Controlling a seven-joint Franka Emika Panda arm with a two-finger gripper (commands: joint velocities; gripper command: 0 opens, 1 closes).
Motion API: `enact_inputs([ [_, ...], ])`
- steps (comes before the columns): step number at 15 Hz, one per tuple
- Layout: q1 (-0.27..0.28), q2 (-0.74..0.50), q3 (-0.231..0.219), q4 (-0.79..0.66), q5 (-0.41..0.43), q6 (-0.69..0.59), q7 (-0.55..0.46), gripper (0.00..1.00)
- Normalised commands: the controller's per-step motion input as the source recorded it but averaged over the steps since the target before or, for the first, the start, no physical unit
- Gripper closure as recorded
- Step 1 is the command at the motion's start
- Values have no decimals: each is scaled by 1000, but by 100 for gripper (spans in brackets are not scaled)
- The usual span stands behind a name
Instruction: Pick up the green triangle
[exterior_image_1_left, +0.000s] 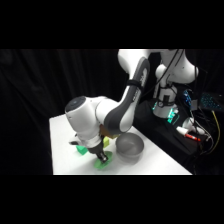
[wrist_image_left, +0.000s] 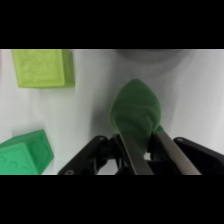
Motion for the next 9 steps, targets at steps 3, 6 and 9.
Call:
enact_inputs([
  [3, -5, -374, 19, 8, -4, -400, 37, 95],
  [6, -20, -366, 46, 8, 37, -329, 0, 95],
  [9, -55, -271, 71, 22, 140, -265, -19, 95],
])
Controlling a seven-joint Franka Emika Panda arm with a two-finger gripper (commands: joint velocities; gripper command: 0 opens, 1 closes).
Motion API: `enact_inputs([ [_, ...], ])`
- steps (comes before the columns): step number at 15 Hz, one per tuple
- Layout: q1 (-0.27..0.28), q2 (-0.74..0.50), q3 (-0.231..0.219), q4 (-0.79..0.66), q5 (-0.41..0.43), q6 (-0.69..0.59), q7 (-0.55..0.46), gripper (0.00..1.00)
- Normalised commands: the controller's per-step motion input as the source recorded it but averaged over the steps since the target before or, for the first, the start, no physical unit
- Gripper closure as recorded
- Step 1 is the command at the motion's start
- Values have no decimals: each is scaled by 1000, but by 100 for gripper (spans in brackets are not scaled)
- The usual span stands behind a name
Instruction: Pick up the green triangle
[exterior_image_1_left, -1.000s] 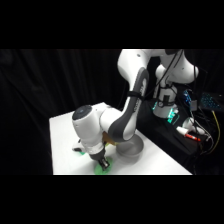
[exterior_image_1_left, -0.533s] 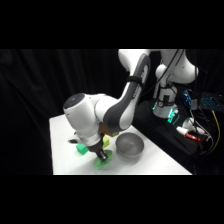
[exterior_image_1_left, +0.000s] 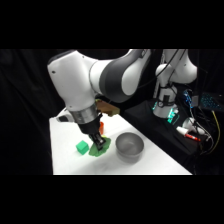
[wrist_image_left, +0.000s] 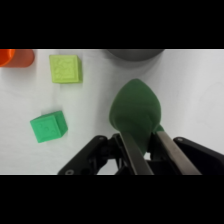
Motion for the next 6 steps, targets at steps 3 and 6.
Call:
enact_inputs([
  [3, -58, -185, 60, 5, 147, -147, 15, 95],
  [6, -48, -175, 52, -29, 106, -84, 8, 95],
])
